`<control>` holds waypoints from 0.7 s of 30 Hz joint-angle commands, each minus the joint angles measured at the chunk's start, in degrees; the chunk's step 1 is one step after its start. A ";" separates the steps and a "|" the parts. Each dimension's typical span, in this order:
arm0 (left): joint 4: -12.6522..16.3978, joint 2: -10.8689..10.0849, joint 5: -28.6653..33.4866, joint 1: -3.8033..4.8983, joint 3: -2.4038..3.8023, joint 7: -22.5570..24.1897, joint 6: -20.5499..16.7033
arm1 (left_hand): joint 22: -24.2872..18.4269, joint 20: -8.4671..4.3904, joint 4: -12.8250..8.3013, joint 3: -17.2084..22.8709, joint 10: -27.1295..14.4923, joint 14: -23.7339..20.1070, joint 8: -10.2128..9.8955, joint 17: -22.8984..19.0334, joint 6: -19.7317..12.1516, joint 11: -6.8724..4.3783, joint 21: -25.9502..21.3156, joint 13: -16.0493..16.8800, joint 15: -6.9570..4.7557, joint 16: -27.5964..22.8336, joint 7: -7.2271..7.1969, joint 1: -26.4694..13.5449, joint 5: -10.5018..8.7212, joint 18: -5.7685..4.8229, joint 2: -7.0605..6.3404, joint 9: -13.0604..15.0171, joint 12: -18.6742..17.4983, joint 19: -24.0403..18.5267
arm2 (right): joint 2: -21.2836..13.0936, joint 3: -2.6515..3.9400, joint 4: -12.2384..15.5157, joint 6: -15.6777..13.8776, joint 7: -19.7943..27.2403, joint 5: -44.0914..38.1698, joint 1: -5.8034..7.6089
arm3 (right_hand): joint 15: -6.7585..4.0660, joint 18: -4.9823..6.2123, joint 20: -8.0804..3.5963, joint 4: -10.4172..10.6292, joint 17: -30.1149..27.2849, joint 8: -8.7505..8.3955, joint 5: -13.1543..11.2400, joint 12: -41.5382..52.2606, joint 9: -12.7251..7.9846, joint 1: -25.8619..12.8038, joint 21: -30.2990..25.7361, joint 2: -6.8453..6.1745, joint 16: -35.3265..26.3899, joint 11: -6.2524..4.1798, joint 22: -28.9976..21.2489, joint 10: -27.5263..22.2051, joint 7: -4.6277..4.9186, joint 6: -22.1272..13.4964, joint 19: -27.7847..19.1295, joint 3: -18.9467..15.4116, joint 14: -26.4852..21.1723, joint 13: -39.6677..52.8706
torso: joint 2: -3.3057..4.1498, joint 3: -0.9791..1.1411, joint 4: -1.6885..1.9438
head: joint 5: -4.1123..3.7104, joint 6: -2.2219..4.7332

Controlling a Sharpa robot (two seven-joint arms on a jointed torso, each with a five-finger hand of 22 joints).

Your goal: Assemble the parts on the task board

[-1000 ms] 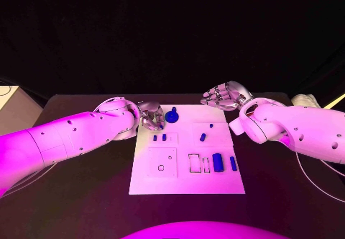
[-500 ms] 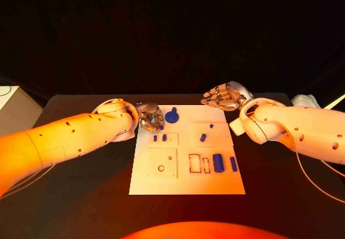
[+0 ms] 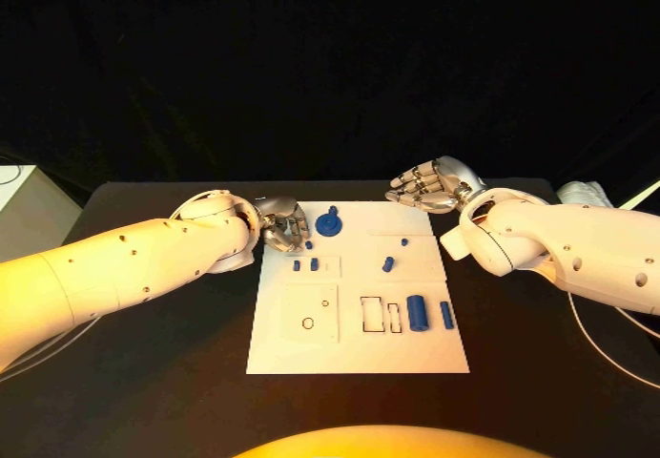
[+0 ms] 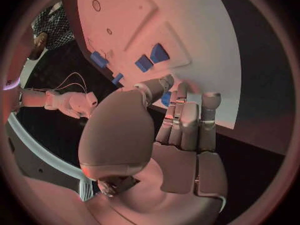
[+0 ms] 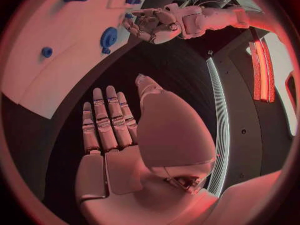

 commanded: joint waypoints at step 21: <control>10.36 -14.89 48.02 -0.40 2.49 23.10 -2.27 | -10.31 1.43 -0.18 -1.46 -5.85 -16.50 -0.23 -24.32 1.07 2.20 -9.43 0.79 1.83 -12.92 1.98 0.20 0.11 1.79 0.85 0.76 0.21 -10.80 | -2.12 0.01 -1.67 14.79 -10.85 -51.74 -0.53 | -9.58 0.14 -11.62 -10.77 41.52 -0.89 -7.45 -0.50 0.07 -3.10 33.25 -5.96 49.81 -6.09 20.22 8.55 -4.10 9.29 26.13 18.24 30.34 0.05 | -0.02 -0.16 0.00 | -3.42 1.66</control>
